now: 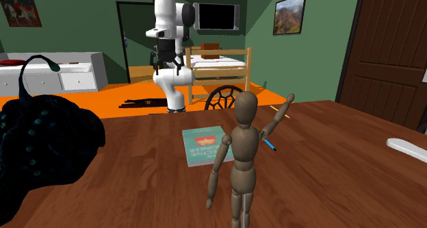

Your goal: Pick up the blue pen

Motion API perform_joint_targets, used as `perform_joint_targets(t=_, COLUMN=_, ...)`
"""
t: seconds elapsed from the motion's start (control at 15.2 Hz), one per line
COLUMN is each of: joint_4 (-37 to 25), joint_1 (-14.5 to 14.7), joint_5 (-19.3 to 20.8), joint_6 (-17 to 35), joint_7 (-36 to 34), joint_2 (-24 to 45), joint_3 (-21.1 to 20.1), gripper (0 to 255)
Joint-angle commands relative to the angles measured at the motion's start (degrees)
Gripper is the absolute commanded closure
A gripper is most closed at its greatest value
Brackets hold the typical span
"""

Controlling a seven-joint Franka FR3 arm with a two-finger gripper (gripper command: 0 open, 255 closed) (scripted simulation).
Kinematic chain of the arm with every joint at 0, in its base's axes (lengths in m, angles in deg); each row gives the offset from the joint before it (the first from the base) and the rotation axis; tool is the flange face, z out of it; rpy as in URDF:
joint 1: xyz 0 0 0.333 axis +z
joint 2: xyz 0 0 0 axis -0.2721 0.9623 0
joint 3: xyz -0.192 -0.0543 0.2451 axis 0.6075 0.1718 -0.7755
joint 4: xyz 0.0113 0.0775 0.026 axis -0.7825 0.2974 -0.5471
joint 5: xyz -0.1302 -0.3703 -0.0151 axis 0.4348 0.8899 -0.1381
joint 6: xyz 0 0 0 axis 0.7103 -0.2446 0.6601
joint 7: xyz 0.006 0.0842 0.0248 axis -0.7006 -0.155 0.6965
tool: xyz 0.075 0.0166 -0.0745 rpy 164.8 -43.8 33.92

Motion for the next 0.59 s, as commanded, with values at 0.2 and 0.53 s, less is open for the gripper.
perform_joint_targets(t=0.2, joint_4=-0.26, joint_1=1.13, joint_5=-2.16, joint_6=4.3, joint_7=-2.81, joint_2=3.98, joint_3=-2.52, gripper=0)
perform_joint_targets(t=0.53, joint_4=-2.13, joint_1=2.7, joint_5=-4.9, joint_6=11.24, joint_7=-7.26, joint_2=11.68, joint_3=-6.6, gripper=0)
